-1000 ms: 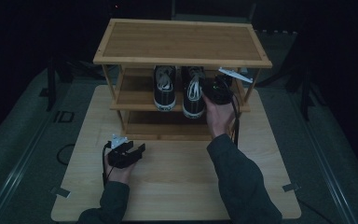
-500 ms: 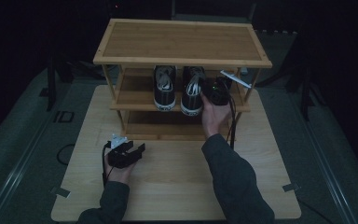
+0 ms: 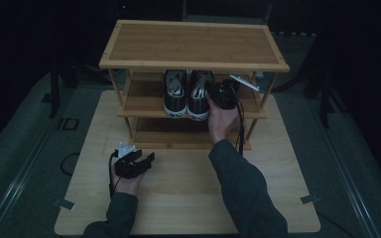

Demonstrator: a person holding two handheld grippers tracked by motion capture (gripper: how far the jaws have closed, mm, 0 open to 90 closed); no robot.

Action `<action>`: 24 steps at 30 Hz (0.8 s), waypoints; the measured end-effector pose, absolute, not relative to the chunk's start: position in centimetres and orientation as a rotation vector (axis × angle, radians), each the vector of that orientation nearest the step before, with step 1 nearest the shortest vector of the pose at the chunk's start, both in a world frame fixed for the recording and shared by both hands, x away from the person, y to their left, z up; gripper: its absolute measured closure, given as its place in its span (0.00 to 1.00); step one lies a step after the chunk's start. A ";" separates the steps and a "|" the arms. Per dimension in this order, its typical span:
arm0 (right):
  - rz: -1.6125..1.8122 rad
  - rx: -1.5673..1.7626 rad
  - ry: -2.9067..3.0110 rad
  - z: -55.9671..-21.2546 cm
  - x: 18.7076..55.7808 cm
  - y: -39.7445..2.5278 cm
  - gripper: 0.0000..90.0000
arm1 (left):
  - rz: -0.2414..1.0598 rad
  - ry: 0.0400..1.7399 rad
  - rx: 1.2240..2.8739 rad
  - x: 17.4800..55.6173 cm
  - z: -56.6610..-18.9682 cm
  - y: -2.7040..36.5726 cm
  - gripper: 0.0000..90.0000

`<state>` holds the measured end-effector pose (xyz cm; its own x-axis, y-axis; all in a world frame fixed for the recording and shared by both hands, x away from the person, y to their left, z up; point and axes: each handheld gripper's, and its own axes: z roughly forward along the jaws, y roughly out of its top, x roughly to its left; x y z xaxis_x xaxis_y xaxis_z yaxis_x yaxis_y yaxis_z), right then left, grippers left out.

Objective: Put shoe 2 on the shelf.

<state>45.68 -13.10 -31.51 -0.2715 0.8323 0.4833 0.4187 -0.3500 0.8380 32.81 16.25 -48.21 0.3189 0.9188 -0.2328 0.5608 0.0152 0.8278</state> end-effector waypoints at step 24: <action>1.645 1.560 1.496 -31.9 45.8 -12.9 0.84 | 0.482 1.355 1.669 32.8 -48.2 16.1 0.49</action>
